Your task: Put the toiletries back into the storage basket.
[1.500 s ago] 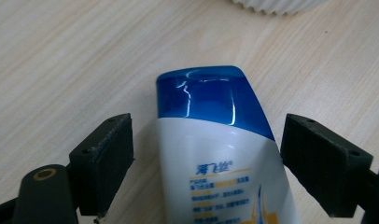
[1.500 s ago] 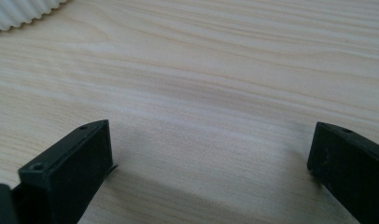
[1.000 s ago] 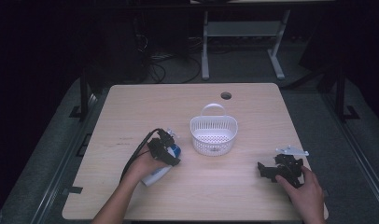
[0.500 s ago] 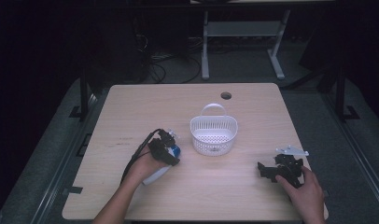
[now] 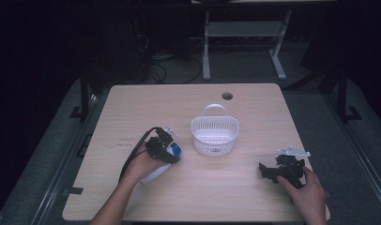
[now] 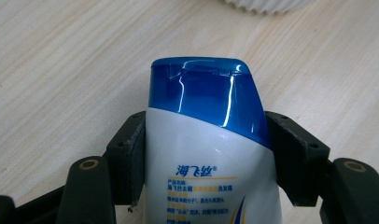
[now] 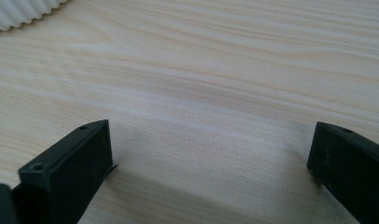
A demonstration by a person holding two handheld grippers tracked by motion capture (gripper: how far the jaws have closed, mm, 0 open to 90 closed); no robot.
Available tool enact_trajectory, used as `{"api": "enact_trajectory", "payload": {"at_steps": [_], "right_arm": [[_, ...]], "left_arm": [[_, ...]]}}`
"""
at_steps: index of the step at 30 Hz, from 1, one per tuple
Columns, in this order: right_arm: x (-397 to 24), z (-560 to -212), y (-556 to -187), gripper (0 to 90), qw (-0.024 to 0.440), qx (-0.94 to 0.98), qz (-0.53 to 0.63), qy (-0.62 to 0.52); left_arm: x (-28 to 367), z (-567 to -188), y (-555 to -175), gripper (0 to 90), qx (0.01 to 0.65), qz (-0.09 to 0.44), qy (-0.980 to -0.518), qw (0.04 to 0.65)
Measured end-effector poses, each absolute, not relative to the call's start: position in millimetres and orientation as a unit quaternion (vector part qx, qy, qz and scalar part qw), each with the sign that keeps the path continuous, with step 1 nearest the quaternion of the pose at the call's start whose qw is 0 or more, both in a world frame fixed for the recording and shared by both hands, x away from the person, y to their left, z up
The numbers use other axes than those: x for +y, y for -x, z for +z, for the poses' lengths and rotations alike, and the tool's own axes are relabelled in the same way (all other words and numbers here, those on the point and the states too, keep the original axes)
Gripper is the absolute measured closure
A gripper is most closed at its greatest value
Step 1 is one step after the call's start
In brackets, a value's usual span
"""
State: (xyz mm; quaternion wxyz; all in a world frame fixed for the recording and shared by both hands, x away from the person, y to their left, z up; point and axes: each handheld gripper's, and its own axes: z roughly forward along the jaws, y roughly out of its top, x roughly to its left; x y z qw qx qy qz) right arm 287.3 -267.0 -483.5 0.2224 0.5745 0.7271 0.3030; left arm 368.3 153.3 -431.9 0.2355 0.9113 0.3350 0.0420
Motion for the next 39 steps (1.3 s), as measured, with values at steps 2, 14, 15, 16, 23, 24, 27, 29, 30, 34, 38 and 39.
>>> {"api": "enact_trajectory", "payload": {"at_steps": [2, 14, 15, 16, 23, 24, 27, 29, 30, 34, 38, 39], "right_arm": [[-267.1, -483.5, -287.3, 0.0, 0.223, 0.727, 0.303, -0.574], [-267.1, -483.5, -287.3, 0.0, 0.222, 0.727, 0.303, -0.574], [-267.0, -483.5, -287.3, 0.0, 0.222, 0.727, 0.303, -0.575], [-267.1, -483.5, -287.3, 0.0, 0.222, 0.727, 0.303, -0.574], [-267.1, -483.5, -287.3, 0.0, 0.223, 0.727, 0.303, -0.574], [-267.1, -483.5, -287.3, 0.0, 0.223, 0.727, 0.303, -0.574], [-267.1, -483.5, -287.3, 0.0, 0.223, 0.727, 0.303, -0.574], [-267.0, -483.5, -287.3, 0.0, 0.223, 0.727, 0.303, -0.575], [-267.1, -483.5, -287.3, 0.0, 0.223, 0.727, 0.303, -0.574], [-267.1, -483.5, -287.3, 0.0, 0.223, 0.727, 0.303, -0.574], [-267.1, -483.5, -287.3, 0.0, 0.223, 0.727, 0.303, -0.574], [-267.1, -483.5, -287.3, 0.0, 0.223, 0.727, 0.303, -0.574]], "left_arm": [[157.3, -429.3, -368.9, 35.7, 0.333, 0.035, -0.910, 0.245], [181.7, -413.8, -366.4, 36.2, 0.315, 0.022, -0.890, 0.328], [183.3, -413.1, -366.1, 36.2, 0.314, 0.022, -0.888, 0.335], [185.1, -412.0, -365.9, 36.2, 0.315, 0.020, -0.886, 0.338], [196.5, -405.8, -364.5, 36.4, 0.306, 0.007, -0.875, 0.375], [198.1, -404.7, -364.5, 36.4, 0.304, 0.007, -0.874, 0.379], [202.5, -402.0, -364.1, 36.5, 0.295, 0.004, -0.869, 0.397], [205.3, -399.8, -363.8, 36.5, 0.293, 0.001, -0.864, 0.410], [206.8, -398.7, -363.5, 36.6, 0.293, 0.000, -0.862, 0.414], [212.2, -395.0, -363.3, 36.7, 0.290, 0.003, -0.853, 0.433], [217.0, -392.3, -362.9, 36.7, 0.285, 0.003, -0.846, 0.450], [218.0, -391.9, -363.0, 36.8, 0.284, 0.003, -0.844, 0.455]]}}
